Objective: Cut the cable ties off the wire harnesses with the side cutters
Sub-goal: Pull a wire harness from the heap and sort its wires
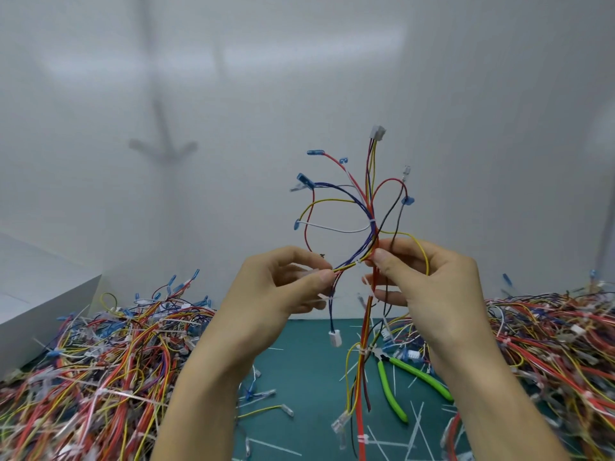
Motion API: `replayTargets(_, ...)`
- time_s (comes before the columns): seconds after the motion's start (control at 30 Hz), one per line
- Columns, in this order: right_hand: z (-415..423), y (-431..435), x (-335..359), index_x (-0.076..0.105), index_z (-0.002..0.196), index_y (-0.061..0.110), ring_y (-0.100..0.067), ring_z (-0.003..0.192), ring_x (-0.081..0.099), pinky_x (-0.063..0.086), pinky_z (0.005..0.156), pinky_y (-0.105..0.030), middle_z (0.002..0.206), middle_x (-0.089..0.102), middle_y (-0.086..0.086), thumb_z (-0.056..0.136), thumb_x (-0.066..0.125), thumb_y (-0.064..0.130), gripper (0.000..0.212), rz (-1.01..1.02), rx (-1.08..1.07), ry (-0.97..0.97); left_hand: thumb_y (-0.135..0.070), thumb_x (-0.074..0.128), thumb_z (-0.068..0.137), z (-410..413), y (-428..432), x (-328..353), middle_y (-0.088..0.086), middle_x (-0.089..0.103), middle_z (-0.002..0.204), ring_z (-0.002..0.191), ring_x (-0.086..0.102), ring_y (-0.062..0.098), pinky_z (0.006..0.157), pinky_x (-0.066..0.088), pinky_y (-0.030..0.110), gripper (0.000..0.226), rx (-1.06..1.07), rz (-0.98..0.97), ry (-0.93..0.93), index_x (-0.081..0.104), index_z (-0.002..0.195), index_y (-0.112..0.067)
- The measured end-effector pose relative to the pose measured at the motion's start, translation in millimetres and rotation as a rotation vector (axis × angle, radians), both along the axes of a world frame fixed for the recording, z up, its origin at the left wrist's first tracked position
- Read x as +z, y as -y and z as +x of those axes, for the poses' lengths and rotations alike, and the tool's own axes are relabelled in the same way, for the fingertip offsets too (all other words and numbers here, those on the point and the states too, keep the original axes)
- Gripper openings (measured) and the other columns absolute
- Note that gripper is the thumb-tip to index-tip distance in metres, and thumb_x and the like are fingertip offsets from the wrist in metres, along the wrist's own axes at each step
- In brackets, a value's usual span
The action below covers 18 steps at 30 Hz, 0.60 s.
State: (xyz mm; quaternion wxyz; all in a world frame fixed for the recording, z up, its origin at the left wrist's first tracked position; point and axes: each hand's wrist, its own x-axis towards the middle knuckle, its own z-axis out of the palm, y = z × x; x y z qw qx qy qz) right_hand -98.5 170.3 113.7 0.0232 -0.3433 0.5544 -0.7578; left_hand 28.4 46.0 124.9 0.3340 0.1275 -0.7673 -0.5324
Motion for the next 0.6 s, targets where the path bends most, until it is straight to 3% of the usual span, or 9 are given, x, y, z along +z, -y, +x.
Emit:
replayTargets(0.2,4.3,-0.6,2.0,0.074,0.087,0.017,-0.018,0.067,0.074,0.06,0.064,-0.034,0.079,0.077,-0.004,0.09,0.066,0.005,0.014,-0.009,0.047,0.006,-0.018,0.07,0.086,3.0,2.0,1.7,0.004,0.076,0.079,0.068,0.068,0.011,0.071,0.058,0.027,0.007,0.061,-0.024,-0.126,0.077,0.088,-0.02)
replayTargets(0.43,3.2,-1.6,2.7,0.073,0.089,0.016,-0.019,0.067,0.075,0.06,0.062,-0.033,0.079,0.077,-0.002,0.09,0.066,0.005,0.013,-0.008,0.075,-0.018,-0.021,0.072,0.083,2.8,0.2,4.0,0.003,0.075,0.077,0.071,0.071,0.014,0.069,0.059,0.027,0.007,0.099,-0.014,-0.194,0.075,0.089,-0.02)
replayTargets(0.6,0.8,-2.6,1.7,0.073,0.087,0.017,-0.019,0.067,0.075,0.06,0.06,-0.03,0.079,0.077,-0.003,0.091,0.066,0.006,0.014,-0.027,0.057,-0.003,-0.026,0.07,0.085,3.4,-2.3,3.8,0.007,0.076,0.079,0.069,0.074,0.02,0.059,0.056,0.021,0.016,0.052,0.074,-0.156,0.07,0.096,-0.014)
